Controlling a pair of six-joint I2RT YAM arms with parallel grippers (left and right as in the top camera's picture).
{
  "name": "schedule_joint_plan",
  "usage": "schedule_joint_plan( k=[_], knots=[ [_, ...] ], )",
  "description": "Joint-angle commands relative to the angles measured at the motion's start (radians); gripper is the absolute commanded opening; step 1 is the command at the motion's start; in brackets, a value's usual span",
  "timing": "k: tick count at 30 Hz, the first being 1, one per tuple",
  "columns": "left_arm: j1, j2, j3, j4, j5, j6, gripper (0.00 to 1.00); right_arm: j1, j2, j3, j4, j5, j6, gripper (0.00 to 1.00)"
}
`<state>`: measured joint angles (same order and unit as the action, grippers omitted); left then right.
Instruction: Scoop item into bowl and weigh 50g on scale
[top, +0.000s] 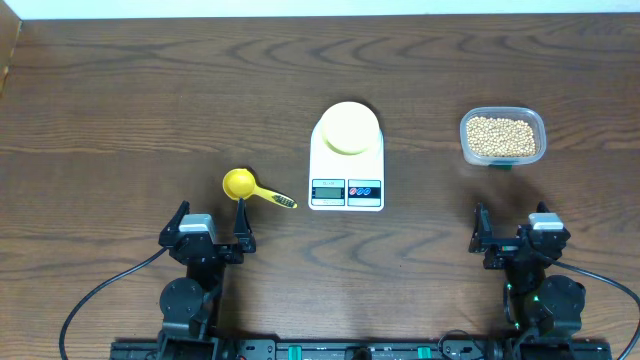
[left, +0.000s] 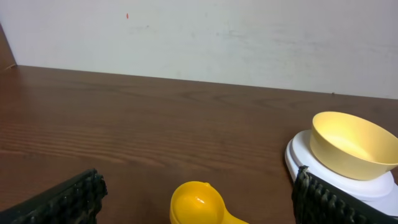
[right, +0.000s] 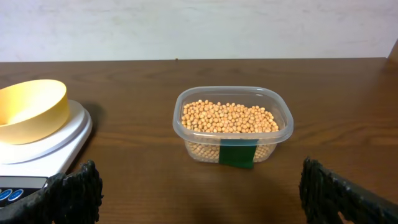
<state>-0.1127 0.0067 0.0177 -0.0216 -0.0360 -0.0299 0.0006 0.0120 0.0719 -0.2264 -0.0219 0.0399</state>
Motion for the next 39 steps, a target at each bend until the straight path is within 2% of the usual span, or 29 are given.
schedule_joint_plan(
  k=[1,25,30,39],
  knots=[
    [0.004,0.004,-0.014,-0.045,-0.02,-0.01,0.98,0.014,-0.004,-0.003,-0.001,0.005,-0.011,0.99],
    [0.004,0.004,-0.009,-0.014,-0.016,-0.01,0.98,0.014,-0.004,-0.003,-0.001,0.005,-0.011,0.99],
    [0.004,0.004,0.051,-0.031,-0.016,-0.01,0.98,0.014,-0.004,-0.003,-0.001,0.005,-0.011,0.99],
    [0.004,0.079,0.222,-0.166,-0.017,-0.014,0.98,0.014,-0.004,-0.003,-0.001,0.005,-0.011,0.99]
  ],
)
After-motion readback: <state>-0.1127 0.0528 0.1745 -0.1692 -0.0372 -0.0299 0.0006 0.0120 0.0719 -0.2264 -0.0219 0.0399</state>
